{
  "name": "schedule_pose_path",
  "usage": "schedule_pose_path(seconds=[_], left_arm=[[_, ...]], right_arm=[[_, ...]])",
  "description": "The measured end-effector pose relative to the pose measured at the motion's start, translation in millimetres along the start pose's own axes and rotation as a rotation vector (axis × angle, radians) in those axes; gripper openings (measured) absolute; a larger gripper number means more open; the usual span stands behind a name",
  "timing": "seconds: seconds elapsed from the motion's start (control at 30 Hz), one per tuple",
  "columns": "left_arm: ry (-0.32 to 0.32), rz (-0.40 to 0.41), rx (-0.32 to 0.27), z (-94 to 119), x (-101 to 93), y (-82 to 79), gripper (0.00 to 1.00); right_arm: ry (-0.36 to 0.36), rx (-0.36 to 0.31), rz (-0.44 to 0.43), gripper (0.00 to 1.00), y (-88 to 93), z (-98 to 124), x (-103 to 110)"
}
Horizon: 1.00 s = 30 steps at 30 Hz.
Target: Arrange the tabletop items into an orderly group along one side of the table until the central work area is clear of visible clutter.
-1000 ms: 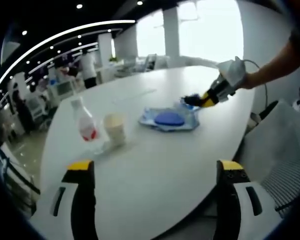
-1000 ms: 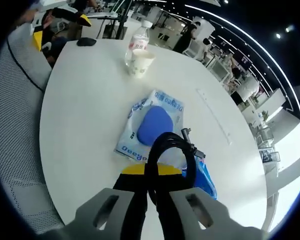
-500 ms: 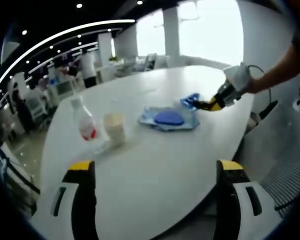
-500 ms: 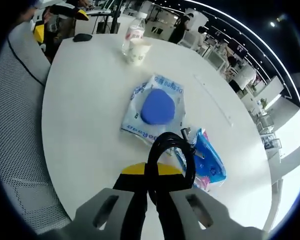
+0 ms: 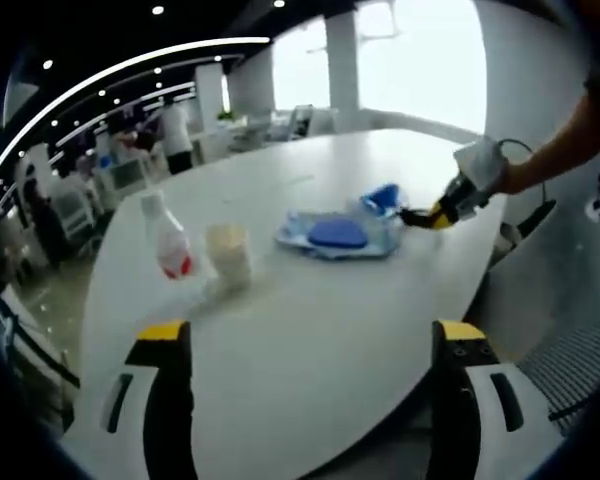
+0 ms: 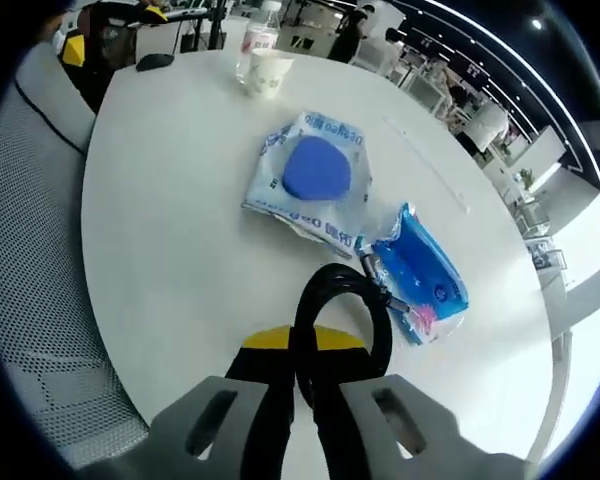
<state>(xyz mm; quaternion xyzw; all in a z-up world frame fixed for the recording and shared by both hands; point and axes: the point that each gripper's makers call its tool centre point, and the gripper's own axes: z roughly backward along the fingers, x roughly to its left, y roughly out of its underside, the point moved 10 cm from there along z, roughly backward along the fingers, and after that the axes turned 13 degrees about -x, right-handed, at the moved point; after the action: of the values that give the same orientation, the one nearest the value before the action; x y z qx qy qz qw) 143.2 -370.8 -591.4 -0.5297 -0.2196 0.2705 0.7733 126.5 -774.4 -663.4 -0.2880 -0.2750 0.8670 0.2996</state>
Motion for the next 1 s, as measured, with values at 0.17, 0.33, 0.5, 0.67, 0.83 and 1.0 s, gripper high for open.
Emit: schedule_pose_path(seconds=[0.17,0.33,0.5,0.67,0.83,1.0], left_arm=[[-0.001,-0.002,0.007,-0.2,0.1,0.6,0.96],[-0.002,-0.002,0.014,0.0,0.1,1.2,0.95],[-0.002,-0.003,0.020,0.0,0.2,1.7,0.95],[0.000,-0.007,0.025,-0.1,0.3,2.6,0.95],[0.008,-0.016,0.031,-0.5,-0.9,2.7,0.95],[0.037,-0.032,0.037,-2.1,-4.4,2.2,0.95]], right_arm=[[-0.019,0.016,-0.003,0.03,2.6,-1.8,2.4],[-0.055,0.035,0.017,0.04,6.6,-5.7,7.4],[-0.092,0.057,0.021,0.05,10.7,-8.9,11.3],[-0.106,0.071,0.024,0.07,13.6,-10.0,14.9],[-0.111,0.070,0.060,0.08,14.4,-9.8,16.3],[-0.105,0.067,0.071,0.10,12.2,-7.4,16.9]])
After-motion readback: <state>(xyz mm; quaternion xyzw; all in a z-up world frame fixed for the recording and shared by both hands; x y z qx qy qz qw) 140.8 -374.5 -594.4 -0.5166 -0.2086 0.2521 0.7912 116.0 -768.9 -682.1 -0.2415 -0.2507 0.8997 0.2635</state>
